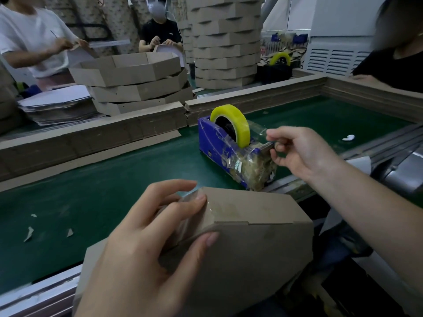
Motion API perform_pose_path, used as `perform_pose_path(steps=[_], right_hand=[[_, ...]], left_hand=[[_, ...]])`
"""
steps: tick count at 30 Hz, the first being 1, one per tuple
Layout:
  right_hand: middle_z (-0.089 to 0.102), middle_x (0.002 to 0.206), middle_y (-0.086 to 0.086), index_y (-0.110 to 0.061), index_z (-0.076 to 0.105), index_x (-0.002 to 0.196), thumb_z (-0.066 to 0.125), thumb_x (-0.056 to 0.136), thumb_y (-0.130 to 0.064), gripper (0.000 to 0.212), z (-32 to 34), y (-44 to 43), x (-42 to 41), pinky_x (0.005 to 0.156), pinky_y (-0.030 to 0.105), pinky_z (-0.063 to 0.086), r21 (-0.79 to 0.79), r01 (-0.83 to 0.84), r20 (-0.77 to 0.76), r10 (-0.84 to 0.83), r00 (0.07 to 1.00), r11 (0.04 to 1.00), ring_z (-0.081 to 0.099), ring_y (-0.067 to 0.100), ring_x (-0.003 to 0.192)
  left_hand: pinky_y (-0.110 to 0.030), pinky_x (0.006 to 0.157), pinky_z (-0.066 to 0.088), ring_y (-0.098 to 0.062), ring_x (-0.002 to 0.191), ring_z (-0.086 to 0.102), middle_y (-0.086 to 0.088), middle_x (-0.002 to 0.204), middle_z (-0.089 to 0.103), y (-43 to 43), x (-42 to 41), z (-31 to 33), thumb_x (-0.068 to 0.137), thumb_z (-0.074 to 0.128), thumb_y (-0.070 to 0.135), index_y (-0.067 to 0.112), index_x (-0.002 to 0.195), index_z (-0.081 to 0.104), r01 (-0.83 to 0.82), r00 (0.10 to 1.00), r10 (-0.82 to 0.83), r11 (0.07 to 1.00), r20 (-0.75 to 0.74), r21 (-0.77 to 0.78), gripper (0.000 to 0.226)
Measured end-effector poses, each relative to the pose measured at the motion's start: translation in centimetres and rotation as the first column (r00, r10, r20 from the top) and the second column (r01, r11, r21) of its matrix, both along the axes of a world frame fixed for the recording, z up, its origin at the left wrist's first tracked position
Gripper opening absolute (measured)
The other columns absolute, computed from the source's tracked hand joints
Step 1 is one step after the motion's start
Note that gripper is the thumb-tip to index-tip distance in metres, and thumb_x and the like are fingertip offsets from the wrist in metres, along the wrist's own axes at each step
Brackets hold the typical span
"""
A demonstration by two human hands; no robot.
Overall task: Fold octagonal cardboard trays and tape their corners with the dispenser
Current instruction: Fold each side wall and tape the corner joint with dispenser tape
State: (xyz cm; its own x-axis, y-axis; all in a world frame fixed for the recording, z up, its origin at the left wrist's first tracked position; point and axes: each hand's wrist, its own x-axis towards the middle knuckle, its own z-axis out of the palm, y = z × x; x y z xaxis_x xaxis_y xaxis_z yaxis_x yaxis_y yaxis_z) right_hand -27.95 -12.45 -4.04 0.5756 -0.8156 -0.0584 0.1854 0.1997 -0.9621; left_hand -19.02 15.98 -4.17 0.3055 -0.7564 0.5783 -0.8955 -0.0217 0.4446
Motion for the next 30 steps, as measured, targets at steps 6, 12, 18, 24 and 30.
perform_pose_path(steps=[6,12,18,24,30], right_hand=[[0.048,0.05,-0.004,-0.016,0.06,0.04,0.058,0.084,0.0,0.048,-1.4,0.2,-0.1,0.063,0.026,0.045,-0.011,0.053,0.17,-0.05,0.984,0.999,0.047,0.004,0.048],[0.042,0.049,-0.003,-0.018,0.053,0.039,0.051,0.086,0.003,0.052,-2.0,0.6,-0.3,0.064,0.026,0.044,0.023,0.061,0.252,-0.065,0.966,0.998,0.045,0.005,0.047],[0.034,0.049,0.001,-0.012,0.042,0.04,0.037,0.084,0.013,0.051,-3.7,1.3,-0.9,0.065,0.022,0.051,-0.007,0.097,0.344,-0.089,0.935,0.995,0.041,0.008,0.049],[0.029,0.059,0.007,-0.006,0.038,0.053,0.037,0.084,0.017,0.038,-4.7,1.4,-0.7,0.07,0.022,0.053,-0.079,0.141,0.36,-0.104,0.927,0.987,0.038,0.01,0.056],[0.042,0.061,0.0,-0.009,0.047,0.048,0.052,0.085,0.012,0.043,-5.2,0.8,-1.8,0.075,0.032,0.048,-0.302,0.128,0.137,-0.09,0.986,0.945,0.045,0.016,0.066]], left_hand=[[-0.027,0.087,0.048,-0.002,0.114,0.057,0.025,0.133,0.052,0.2,0.2,-0.1,0.08,0.063,0.05,0.031,0.124,0.063,0.008,1.0,-0.009,1.0,0.025,0.005,0.048],[-0.028,0.086,0.047,-0.004,0.113,0.057,0.022,0.131,0.053,0.0,0.2,-0.1,0.08,0.063,0.048,0.028,0.123,0.063,0.005,1.0,-0.005,1.0,0.026,-0.003,0.048],[-0.025,0.087,0.046,-0.004,0.11,0.056,0.02,0.128,0.053,-0.1,-0.2,0.3,0.08,0.062,0.044,0.021,0.12,0.065,0.012,0.999,-0.011,1.0,0.052,-0.013,0.046],[-0.02,0.088,0.045,-0.003,0.108,0.056,0.02,0.126,0.054,-0.1,-0.4,0.7,0.08,0.062,0.043,0.02,0.118,0.066,0.015,1.0,-0.015,1.0,0.015,-0.006,0.045],[-0.018,0.078,0.048,-0.004,0.097,0.062,0.007,0.118,0.062,-0.2,-0.2,1.1,0.08,0.063,0.044,0.02,0.094,0.071,-0.032,0.997,0.035,0.998,0.063,-0.052,0.029]])
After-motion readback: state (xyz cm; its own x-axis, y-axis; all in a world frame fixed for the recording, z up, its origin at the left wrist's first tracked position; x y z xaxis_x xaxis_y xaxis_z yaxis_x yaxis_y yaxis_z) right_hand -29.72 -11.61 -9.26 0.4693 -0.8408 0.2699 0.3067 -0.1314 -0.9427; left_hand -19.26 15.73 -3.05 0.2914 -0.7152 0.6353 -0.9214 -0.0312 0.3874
